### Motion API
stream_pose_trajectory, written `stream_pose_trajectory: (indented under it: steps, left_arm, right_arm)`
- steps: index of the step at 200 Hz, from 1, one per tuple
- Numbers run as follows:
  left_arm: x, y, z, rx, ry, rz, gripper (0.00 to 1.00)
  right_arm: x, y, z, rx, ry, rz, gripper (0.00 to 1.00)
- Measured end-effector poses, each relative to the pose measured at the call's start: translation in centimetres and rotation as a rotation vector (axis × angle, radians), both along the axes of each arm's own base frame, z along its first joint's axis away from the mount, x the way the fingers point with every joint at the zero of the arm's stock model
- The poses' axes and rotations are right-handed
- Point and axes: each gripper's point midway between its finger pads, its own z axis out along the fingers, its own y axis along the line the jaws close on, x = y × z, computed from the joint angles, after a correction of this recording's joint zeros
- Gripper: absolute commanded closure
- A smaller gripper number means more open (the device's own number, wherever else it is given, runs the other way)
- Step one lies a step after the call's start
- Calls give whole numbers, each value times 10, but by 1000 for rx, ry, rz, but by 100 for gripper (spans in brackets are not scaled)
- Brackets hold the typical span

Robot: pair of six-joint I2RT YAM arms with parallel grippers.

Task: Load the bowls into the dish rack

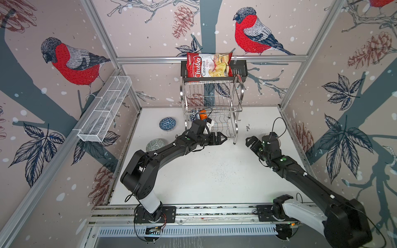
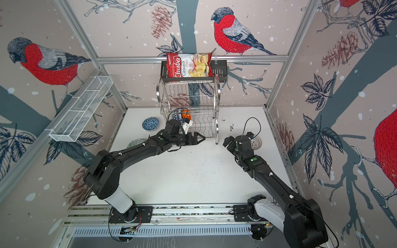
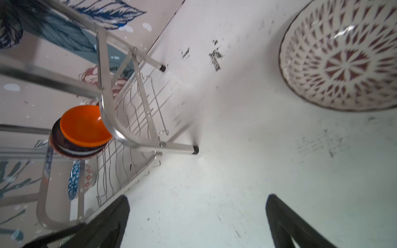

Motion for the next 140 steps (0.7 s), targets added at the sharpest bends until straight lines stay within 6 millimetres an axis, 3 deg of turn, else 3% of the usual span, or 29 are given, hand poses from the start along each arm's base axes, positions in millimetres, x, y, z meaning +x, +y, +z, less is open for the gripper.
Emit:
stream_pose_trajectory:
  steps: [31, 55, 77, 107, 140]
  left_arm:
    - [-2, -6, -2, -5, 14, -10, 2]
    - [-6, -10, -2, -15, 27, -18, 2]
    - [-9, -11, -1, -17, 30, -22, 2]
    - [-14, -6, 4, -22, 22, -19, 2]
    - [-19, -1, 4, -14, 21, -13, 2]
  right_arm:
    - [21, -31, 7, -132, 48, -90, 1]
    - [25, -68, -12, -230, 136, -159, 0]
    - [30, -90, -28, -282, 210, -188, 1]
    - [47, -102, -44, -336, 301, -168, 4]
    - [65, -99, -61, -374, 359, -110, 12]
